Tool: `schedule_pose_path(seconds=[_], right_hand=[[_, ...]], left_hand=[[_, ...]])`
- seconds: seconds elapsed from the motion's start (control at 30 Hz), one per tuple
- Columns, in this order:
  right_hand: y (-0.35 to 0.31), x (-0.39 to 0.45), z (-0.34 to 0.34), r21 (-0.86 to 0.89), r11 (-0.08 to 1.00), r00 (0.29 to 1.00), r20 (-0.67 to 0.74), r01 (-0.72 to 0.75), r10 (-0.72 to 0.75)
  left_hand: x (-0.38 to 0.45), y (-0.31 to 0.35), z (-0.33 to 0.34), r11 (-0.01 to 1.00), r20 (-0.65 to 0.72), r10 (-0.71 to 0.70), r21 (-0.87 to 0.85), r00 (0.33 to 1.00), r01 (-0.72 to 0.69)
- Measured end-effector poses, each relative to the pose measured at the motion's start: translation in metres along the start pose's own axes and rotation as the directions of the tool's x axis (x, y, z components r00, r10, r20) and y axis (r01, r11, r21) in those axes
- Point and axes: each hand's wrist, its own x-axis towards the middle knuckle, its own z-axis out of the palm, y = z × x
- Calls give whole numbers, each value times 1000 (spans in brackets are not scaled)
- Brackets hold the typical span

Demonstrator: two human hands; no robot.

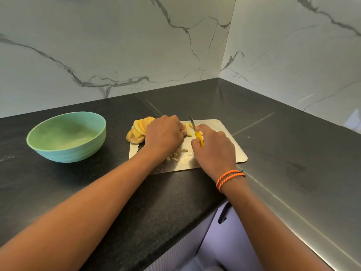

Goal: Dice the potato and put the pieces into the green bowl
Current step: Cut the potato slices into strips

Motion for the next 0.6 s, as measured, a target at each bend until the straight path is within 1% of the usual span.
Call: schedule_pose_path(seconds=[0.1, 0.37, 0.6], right_hand=[[-1, 6, 6, -1, 1000, 999, 36, 17, -17], [-2, 3, 7, -35, 997, 996, 45, 72, -71], [-5, 3, 3, -41, 997, 994, 95, 63, -59]], left_hand=[[0, 0, 0, 1000, -8, 6, -6, 1000, -6], [1, 2, -4, 1000, 14, 20, 23, 1000, -20], [2, 4, -2, 1000, 12, -13, 8, 1000, 13]])
